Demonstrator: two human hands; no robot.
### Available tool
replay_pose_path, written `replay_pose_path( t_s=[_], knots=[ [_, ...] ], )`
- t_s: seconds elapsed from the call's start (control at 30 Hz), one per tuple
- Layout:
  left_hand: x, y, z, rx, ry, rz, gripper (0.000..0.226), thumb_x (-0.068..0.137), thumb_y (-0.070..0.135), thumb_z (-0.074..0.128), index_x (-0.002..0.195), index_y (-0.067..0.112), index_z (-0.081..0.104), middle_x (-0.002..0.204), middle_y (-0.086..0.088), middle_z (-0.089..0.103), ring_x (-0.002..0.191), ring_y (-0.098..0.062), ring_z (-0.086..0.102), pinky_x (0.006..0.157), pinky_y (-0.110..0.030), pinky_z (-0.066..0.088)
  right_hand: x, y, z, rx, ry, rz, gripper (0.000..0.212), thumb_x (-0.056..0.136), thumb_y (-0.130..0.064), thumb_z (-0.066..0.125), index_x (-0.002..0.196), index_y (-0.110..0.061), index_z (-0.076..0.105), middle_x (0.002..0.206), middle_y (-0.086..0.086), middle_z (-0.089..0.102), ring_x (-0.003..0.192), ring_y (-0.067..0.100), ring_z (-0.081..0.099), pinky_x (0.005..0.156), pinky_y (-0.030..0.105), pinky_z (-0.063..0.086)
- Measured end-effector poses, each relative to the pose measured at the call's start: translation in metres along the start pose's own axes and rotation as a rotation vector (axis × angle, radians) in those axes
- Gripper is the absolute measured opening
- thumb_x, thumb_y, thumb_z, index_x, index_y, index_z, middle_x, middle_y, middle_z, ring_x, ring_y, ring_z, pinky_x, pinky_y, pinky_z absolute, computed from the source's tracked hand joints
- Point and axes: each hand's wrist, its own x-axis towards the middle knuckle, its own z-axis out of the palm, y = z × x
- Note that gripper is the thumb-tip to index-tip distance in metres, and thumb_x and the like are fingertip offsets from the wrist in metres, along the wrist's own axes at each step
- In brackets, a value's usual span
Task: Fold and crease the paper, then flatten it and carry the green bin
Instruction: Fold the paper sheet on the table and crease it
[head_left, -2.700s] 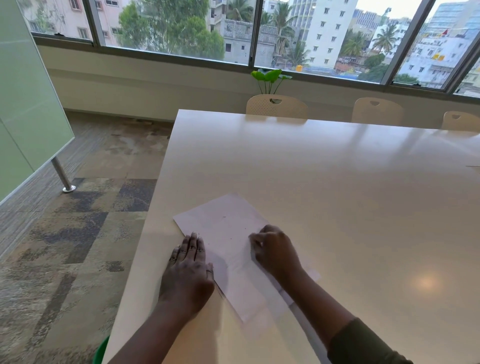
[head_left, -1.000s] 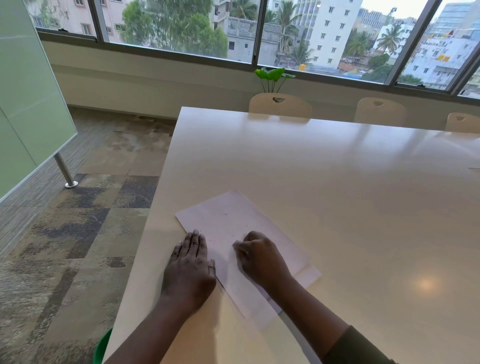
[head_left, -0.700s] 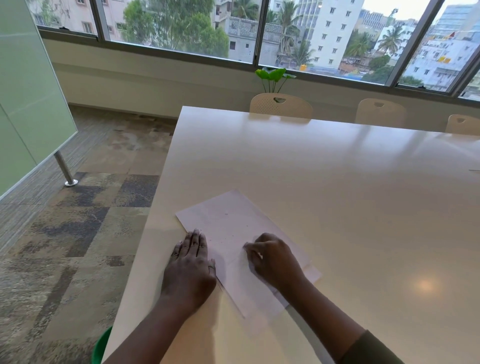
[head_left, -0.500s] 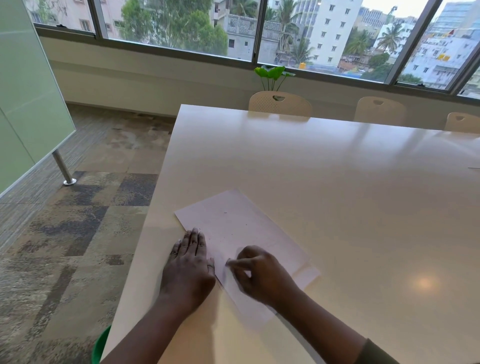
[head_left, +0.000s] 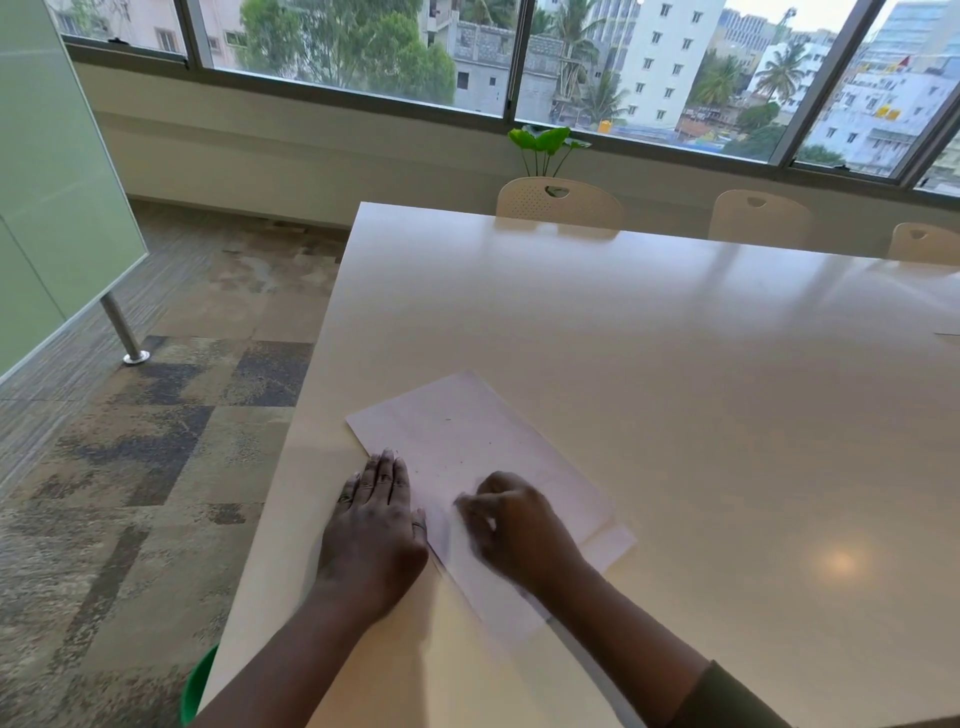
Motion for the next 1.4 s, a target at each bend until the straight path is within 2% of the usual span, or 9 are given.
replay_pose_path(
  t_s=[0.3,0.5,0.67,0.8,0.93,1.03,1.2,1.3,1.4],
  knots=[
    [0.0,-0.001,0.003,-0.006,0.015,0.002,0.077,0.086,0.042,0.009,0.153,0.005,0.009,0.162,-0.011,0.008,0.15,-0.019,0.006,0.12,-0.033,0.004,0.008,0.014,-0.002,-0.069,0.053,0.044,0.022,0.094,-0.019,0.055,0.095,-0.02,0.077,0.08,0.0,0.064,0.071,0.013,0.059,0.064,0.028,0.053],
    [0.001,-0.001,0.003,-0.003,0.007,0.004,0.074,0.088,0.041,0.012,0.154,0.006,0.004,0.163,-0.009,0.003,0.15,-0.017,0.002,0.12,-0.032,0.001,0.0,0.012,-0.009,-0.032,-0.031,-0.001,0.022,0.093,-0.017,0.058,0.103,-0.024,0.076,0.087,-0.002,0.068,0.073,0.007,0.06,0.067,0.017,0.048],
    [0.001,-0.001,0.005,-0.004,0.017,0.0,0.076,0.087,0.041,0.009,0.154,0.006,0.006,0.163,-0.009,0.005,0.15,-0.017,0.003,0.12,-0.033,0.002,0.009,0.025,-0.007,-0.085,0.07,0.082,0.019,0.091,-0.015,0.059,0.089,-0.016,0.078,0.077,0.003,0.063,0.066,0.017,0.06,0.062,0.029,0.053],
    [0.001,-0.002,0.005,-0.004,-0.002,0.005,0.08,0.082,0.044,-0.004,0.153,0.008,-0.003,0.163,-0.007,-0.006,0.15,-0.016,-0.005,0.12,-0.032,-0.004,-0.001,0.019,-0.011,-0.022,-0.044,0.001,0.02,0.092,-0.019,0.059,0.097,-0.024,0.077,0.082,-0.004,0.065,0.069,0.007,0.058,0.064,0.019,0.049],
    [0.002,-0.003,0.008,0.027,-0.016,0.001,0.089,0.073,0.046,-0.013,0.153,0.008,-0.003,0.163,-0.008,-0.007,0.15,-0.017,-0.006,0.119,-0.033,-0.004,0.011,0.053,-0.023,-0.099,0.108,0.19,0.015,0.082,-0.013,0.064,0.085,-0.018,0.078,0.077,0.004,0.066,0.067,0.019,0.064,0.064,0.028,0.053],
    [0.003,-0.003,0.01,0.035,-0.022,-0.005,0.09,0.073,0.046,-0.013,0.153,0.008,-0.004,0.163,-0.008,-0.007,0.15,-0.017,-0.005,0.119,-0.034,-0.003,0.012,0.039,-0.01,-0.115,0.098,0.148,0.015,0.084,-0.011,0.063,0.074,-0.012,0.074,0.072,0.005,0.06,0.061,0.02,0.059,0.058,0.033,0.053],
    [0.004,-0.003,0.011,0.023,-0.034,-0.007,0.086,0.076,0.046,-0.009,0.153,0.009,-0.004,0.163,-0.007,-0.008,0.15,-0.017,-0.006,0.12,-0.034,-0.002,0.006,0.041,-0.015,-0.06,0.035,0.086,0.019,0.084,-0.014,0.063,0.094,-0.021,0.079,0.081,0.001,0.067,0.07,0.014,0.063,0.067,0.019,0.048],
    [0.003,-0.003,0.01,0.028,-0.033,-0.006,0.088,0.073,0.046,-0.012,0.153,0.009,-0.005,0.163,-0.007,-0.008,0.15,-0.017,-0.006,0.12,-0.035,-0.002,0.014,0.061,-0.024,-0.146,0.127,0.229,0.015,0.079,-0.011,0.064,0.081,-0.017,0.078,0.076,0.006,0.065,0.069,0.023,0.064,0.064,0.026,0.051],
    [0.004,-0.003,0.01,0.034,-0.029,-0.011,0.083,0.079,0.044,-0.007,0.153,0.008,-0.004,0.163,-0.008,-0.007,0.15,-0.017,-0.006,0.12,-0.035,-0.002,0.01,0.046,-0.014,-0.138,0.054,0.125,0.015,0.082,-0.01,0.063,0.075,-0.015,0.075,0.072,0.005,0.06,0.065,0.021,0.061,0.059,0.028,0.051]
  ],
)
